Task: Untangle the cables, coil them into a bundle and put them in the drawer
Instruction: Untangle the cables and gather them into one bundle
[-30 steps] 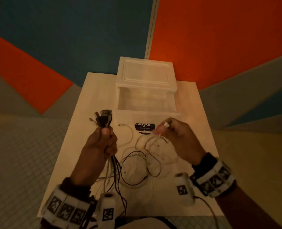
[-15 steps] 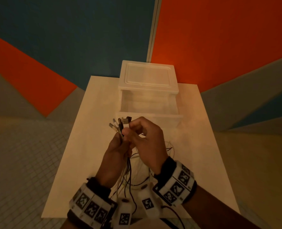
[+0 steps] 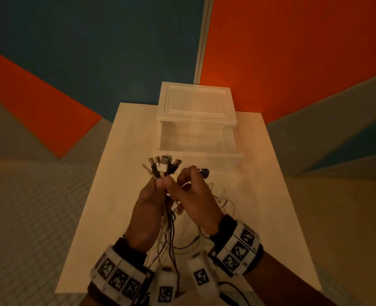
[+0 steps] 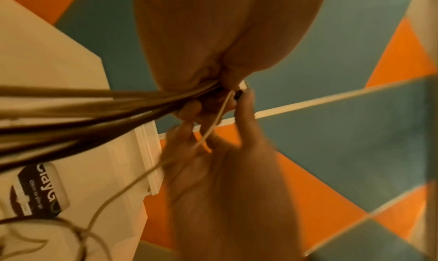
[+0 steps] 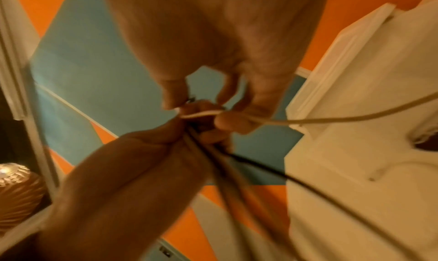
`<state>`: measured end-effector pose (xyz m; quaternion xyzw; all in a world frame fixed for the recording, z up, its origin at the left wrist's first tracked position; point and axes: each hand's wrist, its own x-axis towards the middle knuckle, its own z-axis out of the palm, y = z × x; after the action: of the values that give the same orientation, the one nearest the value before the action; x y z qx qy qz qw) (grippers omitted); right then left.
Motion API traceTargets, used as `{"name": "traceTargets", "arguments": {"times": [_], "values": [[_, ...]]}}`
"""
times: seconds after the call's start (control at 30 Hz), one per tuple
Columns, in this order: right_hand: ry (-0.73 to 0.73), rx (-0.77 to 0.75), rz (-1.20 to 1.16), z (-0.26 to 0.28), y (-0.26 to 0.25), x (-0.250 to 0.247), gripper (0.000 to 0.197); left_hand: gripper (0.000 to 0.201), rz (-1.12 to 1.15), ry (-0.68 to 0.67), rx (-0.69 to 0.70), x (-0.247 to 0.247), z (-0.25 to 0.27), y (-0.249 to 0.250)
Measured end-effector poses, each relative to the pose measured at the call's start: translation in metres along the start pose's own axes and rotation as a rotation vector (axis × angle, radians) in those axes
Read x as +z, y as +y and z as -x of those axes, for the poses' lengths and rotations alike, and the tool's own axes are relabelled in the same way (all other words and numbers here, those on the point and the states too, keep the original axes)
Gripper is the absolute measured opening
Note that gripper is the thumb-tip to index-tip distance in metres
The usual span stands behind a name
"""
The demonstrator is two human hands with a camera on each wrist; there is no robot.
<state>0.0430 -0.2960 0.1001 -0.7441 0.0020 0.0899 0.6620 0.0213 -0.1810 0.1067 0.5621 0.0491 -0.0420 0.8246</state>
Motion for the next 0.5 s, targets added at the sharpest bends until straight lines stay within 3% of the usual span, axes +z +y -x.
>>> {"name": "traceTargets", "arguments": {"times": [0.1,0.2,0.3,0.4,0.5], "values": [[-0.271,-0.010,-0.034,0.006,0.033,-0.020,0.034,0.025,0.141,0.016,0.023,-0.011,-0.011,0.003],[-0.333,0.031,0.256,0.009,0.078,-0.048,0.025,0.018,0.288,0.024,-0.015,-0.033,-0.018,0.008],[-0.250,0.115,0.465,0.000,0.129,-0.080,0.032,0.023,0.373,-0.009,0.018,-0.053,-0.016,0.016],[-0.059,0.186,0.439,-0.012,0.151,-0.092,0.031,0.027,0.348,0.019,0.047,-0.063,-0.014,0.022],[0.107,0.023,0.399,-0.017,0.120,-0.073,0.031,0.022,0.164,0.051,0.009,-0.053,-0.015,0.017]]}}
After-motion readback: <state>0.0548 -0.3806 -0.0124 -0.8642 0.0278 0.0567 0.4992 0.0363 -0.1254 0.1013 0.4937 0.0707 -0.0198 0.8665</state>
